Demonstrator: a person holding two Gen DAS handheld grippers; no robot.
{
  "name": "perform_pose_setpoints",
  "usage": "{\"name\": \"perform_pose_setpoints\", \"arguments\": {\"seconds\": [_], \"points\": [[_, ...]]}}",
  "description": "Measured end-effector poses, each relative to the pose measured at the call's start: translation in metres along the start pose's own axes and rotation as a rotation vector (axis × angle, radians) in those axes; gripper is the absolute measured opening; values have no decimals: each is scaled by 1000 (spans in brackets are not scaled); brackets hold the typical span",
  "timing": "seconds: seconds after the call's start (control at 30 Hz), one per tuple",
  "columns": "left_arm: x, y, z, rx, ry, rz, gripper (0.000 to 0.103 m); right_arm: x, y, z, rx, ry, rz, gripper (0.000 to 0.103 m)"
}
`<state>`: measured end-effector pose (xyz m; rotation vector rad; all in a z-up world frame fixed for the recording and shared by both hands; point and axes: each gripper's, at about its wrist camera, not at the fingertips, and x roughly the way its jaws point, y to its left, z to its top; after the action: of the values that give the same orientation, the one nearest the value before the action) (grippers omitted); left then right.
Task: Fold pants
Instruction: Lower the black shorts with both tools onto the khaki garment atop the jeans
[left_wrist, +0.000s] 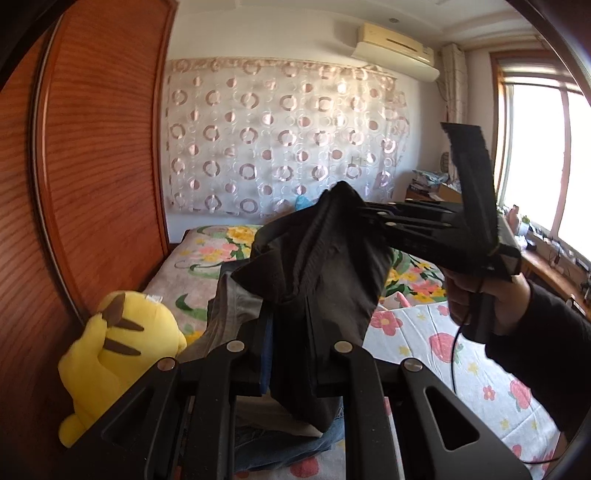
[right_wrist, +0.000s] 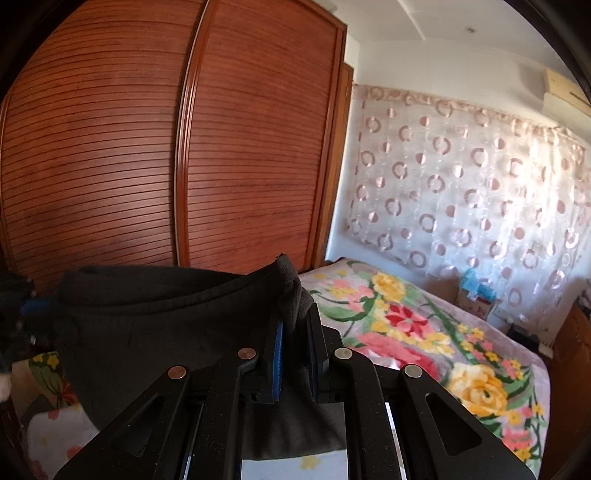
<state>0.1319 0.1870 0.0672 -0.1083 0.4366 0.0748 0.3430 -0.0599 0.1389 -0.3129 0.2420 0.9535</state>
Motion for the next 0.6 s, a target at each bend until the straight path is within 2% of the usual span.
{"name": "perform_pose_setpoints", "arguments": {"seconds": [0.2, 0.43, 0.6], "points": [[-4, 9, -8, -33, -4, 17, 16, 19, 0, 9, -15, 19, 32, 11], [1, 12, -15, -62, 9, 28, 16, 24, -3, 12, -24, 42, 45, 11], [-5, 15, -19, -93, 1, 37, 16, 21, -3, 17, -18, 20, 75, 11]]}}
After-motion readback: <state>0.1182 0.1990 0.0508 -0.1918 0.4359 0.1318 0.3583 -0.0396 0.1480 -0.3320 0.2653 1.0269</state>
